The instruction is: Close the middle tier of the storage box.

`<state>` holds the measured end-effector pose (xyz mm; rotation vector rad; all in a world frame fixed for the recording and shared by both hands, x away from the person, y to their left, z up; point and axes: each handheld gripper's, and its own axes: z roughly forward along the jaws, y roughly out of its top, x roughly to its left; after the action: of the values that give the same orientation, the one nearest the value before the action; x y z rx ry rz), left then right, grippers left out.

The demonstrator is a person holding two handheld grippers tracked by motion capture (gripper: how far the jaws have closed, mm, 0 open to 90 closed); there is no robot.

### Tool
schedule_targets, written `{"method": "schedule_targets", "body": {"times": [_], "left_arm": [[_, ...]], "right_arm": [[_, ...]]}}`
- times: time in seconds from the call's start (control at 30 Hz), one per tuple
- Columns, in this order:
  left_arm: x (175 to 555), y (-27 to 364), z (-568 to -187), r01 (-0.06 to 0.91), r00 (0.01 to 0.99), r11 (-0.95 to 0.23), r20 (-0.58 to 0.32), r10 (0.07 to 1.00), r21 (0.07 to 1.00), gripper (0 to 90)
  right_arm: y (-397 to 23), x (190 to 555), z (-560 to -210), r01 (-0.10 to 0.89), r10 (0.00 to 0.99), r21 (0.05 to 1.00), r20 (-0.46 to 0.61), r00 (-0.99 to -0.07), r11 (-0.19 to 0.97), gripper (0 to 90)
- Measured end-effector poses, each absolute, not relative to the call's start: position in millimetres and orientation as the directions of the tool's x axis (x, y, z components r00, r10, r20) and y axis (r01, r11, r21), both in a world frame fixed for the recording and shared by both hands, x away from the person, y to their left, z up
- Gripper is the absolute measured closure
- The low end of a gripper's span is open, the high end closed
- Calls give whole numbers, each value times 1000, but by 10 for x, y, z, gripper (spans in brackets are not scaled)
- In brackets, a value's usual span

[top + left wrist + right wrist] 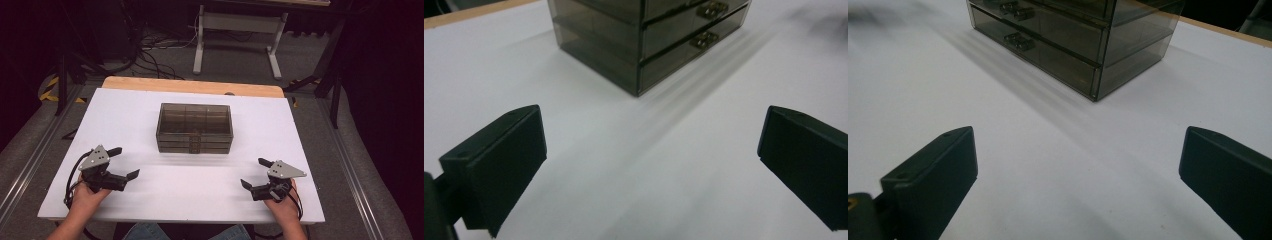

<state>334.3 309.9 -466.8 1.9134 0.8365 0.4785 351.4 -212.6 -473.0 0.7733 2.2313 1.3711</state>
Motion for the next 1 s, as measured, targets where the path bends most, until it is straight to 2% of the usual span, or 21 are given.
{"method": "schedule_targets", "body": {"times": [0.37, 0.57, 1.0], "left_arm": [[3268, 3237, -4809, 351, 644, -244, -44, 764, 904, 0], [3269, 3208, -4805, 343, 648, -280, -11, 762, 897, 1], [3263, 3204, -4798, 333, 647, -272, -9, 762, 903, 2]], "right_arm": [[-2128, 3510, -4728, 243, 642, 903, -46, -765, 355, 27], [-2125, 3505, -4727, 243, 641, 904, -43, -766, 352, 27], [-2123, 3506, -4727, 242, 641, 903, -47, -767, 355, 27]]}}
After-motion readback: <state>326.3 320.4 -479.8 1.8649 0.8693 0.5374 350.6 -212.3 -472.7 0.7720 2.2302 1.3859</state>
